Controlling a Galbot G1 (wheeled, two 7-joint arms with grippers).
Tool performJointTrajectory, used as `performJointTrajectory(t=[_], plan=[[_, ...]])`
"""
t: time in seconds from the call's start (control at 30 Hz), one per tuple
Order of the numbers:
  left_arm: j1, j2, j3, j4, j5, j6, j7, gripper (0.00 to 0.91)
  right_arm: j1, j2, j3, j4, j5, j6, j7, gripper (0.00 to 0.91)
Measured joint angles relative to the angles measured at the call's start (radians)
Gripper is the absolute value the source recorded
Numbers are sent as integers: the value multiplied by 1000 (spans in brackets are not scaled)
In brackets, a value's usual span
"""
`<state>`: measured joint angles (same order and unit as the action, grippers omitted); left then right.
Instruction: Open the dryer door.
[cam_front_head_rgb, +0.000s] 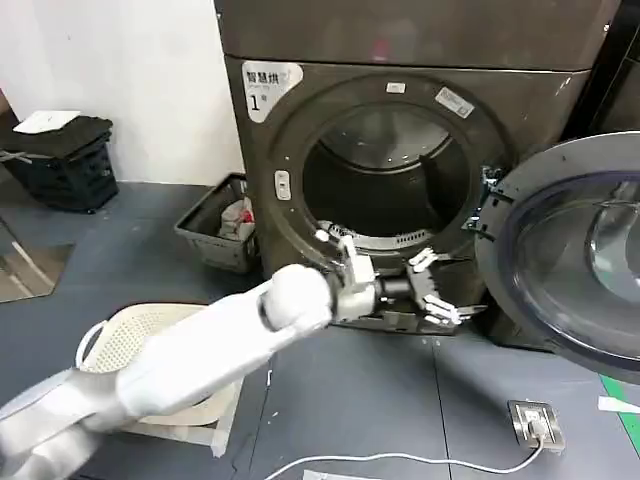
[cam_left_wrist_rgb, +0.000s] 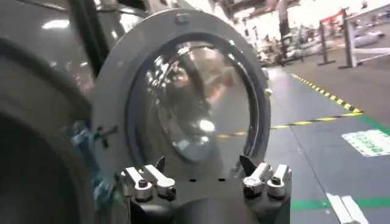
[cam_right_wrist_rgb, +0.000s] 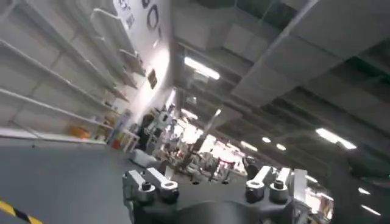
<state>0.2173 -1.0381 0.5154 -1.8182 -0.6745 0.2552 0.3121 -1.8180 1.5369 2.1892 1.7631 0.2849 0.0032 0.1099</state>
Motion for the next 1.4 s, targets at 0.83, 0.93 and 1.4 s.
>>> performJointTrajectory(t=[0.83,0.93,1.4], plan=[[659,474,-646,-346,-198,301,-280,907,68,-143,-116,-58,27,-68,-39,907],[747,492,-736,-367,-255,370,-370,907,80,-162,-135,-58,34,-74,-42,907],[1051,595,-1122,-373,-750,482,-835,907,96,-207,-201,-78,67,-79,-60,907]])
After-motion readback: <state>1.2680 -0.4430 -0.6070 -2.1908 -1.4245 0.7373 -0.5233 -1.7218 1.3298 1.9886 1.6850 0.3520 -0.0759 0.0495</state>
